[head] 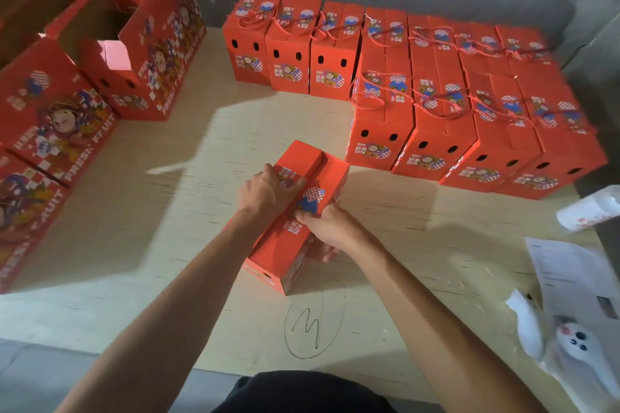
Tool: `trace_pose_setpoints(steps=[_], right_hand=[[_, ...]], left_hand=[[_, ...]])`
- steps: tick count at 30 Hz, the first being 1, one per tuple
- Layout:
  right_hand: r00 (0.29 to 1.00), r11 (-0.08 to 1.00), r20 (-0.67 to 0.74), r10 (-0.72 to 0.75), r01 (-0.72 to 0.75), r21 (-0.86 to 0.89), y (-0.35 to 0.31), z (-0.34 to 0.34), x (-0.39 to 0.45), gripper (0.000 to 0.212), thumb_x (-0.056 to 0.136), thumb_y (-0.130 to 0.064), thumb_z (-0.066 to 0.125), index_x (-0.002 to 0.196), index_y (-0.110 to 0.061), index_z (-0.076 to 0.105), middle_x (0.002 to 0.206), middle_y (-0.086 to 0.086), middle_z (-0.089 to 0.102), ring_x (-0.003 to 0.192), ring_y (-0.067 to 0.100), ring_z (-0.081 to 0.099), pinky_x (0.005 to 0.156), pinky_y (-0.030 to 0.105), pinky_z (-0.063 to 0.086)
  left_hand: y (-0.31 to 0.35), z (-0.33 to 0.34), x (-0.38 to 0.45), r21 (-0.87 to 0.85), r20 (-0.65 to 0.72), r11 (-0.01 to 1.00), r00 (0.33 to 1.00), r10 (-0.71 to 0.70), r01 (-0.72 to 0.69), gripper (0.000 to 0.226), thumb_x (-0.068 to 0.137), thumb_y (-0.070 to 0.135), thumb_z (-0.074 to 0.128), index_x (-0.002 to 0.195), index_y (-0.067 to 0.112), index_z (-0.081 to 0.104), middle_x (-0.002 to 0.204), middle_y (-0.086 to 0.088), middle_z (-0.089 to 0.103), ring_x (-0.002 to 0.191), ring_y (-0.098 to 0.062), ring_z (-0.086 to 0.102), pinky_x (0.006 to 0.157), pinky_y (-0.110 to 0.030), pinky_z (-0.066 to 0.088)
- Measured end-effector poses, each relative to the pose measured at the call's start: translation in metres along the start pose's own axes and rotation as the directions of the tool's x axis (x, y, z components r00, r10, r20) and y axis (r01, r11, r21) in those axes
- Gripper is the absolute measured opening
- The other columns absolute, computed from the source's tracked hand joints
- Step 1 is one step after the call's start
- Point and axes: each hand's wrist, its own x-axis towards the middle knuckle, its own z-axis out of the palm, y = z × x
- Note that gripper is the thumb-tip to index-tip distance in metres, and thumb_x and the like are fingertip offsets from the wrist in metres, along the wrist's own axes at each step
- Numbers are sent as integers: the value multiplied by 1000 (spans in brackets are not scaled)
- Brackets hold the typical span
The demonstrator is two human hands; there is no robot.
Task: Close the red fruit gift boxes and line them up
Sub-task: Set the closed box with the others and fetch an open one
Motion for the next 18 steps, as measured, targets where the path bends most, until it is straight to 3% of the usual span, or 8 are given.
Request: trace_pose_setpoints(steps=[2,4,6,9,13,18], right_hand=[[964,924,-221,-148,55,-378,-3,-5,1,55,88,-70,61,86,-15,62,70,-4,70,53,20,69,53,26,45],[797,751,-396,-456,106,-652,-11,-14,7,45,84,-62,72,83,-18,63,79,-1,69,71,24,68,62,29,41],[707,613,-284,-648,263,-745,-17,-23,14,33,88,-50,72,93,-18,65,98,1,68,96,24,63,77,34,45],[691,493,-37,-722,477,-728,-12,-34,32,28,94,-43,64,98,-16,60,115,0,66,113,23,57,98,36,42],[654,365,45,-755,476,-801,-1,-41,49,50,99,-53,50,126,-15,67,139,-1,59,126,21,52,106,40,42],[633,192,137,-762,423,-886,0,-44,53,58,102,-54,31,124,-17,69,134,-2,61,123,24,48,102,41,39]], left_hand=[[2,0,2,21,14,1000,1000,5,-6,76,82,81,54,116,13,48,117,-13,68,106,-36,65,81,-41,46],[2,0,2,48,6,998,999,42,-42,76,83,79,55,117,11,47,117,-15,67,106,-37,65,80,-41,44],[2,-1,4,81,2,990,994,112,-112,76,85,76,57,117,8,46,115,-17,66,106,-39,65,77,-40,42],[2,-8,12,154,30,966,979,204,-206,72,89,72,55,112,5,44,107,-17,67,100,-39,67,72,-36,39],[3,-11,17,171,102,950,964,246,-261,63,93,66,52,107,6,41,93,-10,60,94,-36,67,71,-36,41],[6,-13,22,122,135,975,977,168,-184,63,87,68,57,105,11,36,108,-15,67,101,-36,65,76,-37,42]])
